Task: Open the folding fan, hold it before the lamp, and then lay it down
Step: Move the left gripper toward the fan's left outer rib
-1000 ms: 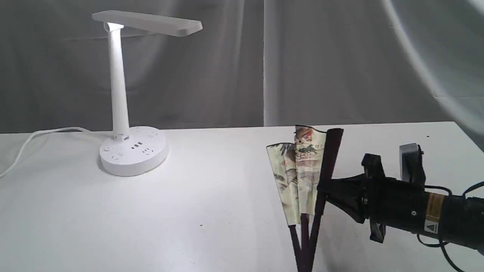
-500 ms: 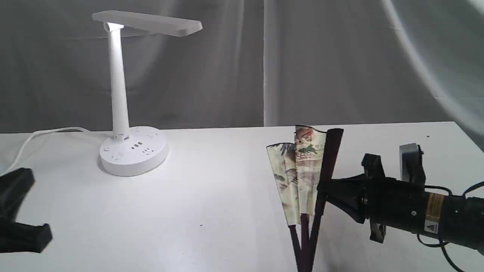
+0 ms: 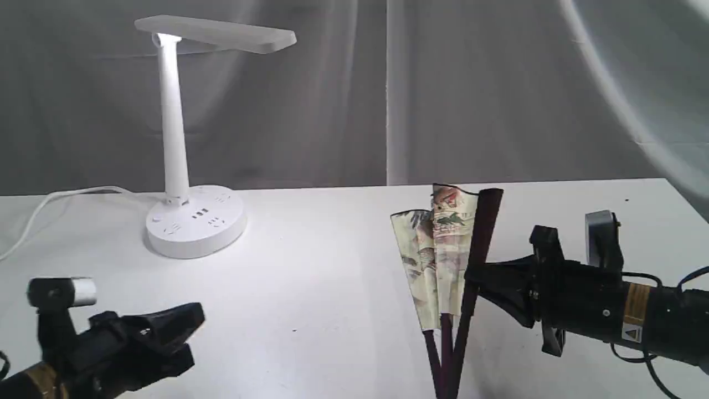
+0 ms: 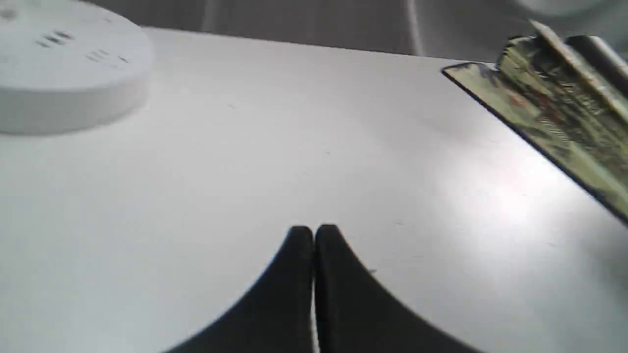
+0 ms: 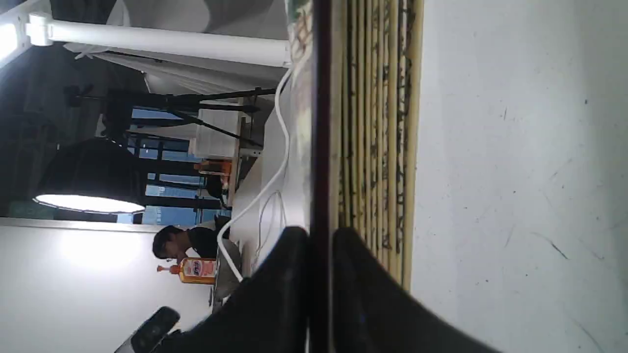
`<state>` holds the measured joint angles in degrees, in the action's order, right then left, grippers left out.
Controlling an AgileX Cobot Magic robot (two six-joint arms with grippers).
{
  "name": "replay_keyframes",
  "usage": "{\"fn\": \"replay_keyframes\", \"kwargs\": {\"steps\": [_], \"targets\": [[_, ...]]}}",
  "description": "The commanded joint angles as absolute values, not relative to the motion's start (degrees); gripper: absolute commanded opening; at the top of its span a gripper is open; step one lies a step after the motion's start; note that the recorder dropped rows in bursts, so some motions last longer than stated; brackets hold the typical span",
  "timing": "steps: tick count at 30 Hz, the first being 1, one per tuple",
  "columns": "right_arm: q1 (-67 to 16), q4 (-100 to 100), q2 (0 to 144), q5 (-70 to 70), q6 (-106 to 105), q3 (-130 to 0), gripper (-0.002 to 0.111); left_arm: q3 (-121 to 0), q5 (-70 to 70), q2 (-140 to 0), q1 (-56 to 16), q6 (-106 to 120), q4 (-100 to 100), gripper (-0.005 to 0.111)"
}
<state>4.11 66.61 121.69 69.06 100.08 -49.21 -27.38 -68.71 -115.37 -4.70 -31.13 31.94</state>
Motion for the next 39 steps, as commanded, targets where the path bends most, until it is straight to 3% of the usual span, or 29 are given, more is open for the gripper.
{"fn": "replay_keyframes", "kwargs": {"steps": [1,7,12,15,24,33,39], "targets": [[4.00,66.78,121.06,69.96,99.13,-49.47,0.000,-33.21,-69.96,-119.58,-4.49,-49.66,43.10,0.000],[4.00,66.66,121.06,69.96,99.02,-49.47,0.000,-43.84,-69.96,-122.07,-4.49,-89.43,61.31,0.000],[4.00,66.79,121.06,69.96,99.02,-49.47,0.000,-54.02,-67.31,-122.07,-4.49,-106.08,79.33,0.000],[4.00,67.01,121.06,69.96,99.33,-49.47,0.000,-57.23,-66.84,-122.07,-4.49,-112.70,79.00,0.000],[3.90,69.34,121.06,69.96,102.82,-50.86,0.000,-58.28,-59.06,-122.07,-4.60,-116.41,70.60,0.010],[0.47,75.18,121.06,69.96,111.53,-56.84,0.000,-58.28,-61.96,-124.95,-6.88,-113.45,66.14,0.043],[-0.31,74.46,120.94,69.96,112.92,-56.83,0.000,-58.28,-62.34,-126.82,-11.35,-106.88,55.62,0.049]]}}
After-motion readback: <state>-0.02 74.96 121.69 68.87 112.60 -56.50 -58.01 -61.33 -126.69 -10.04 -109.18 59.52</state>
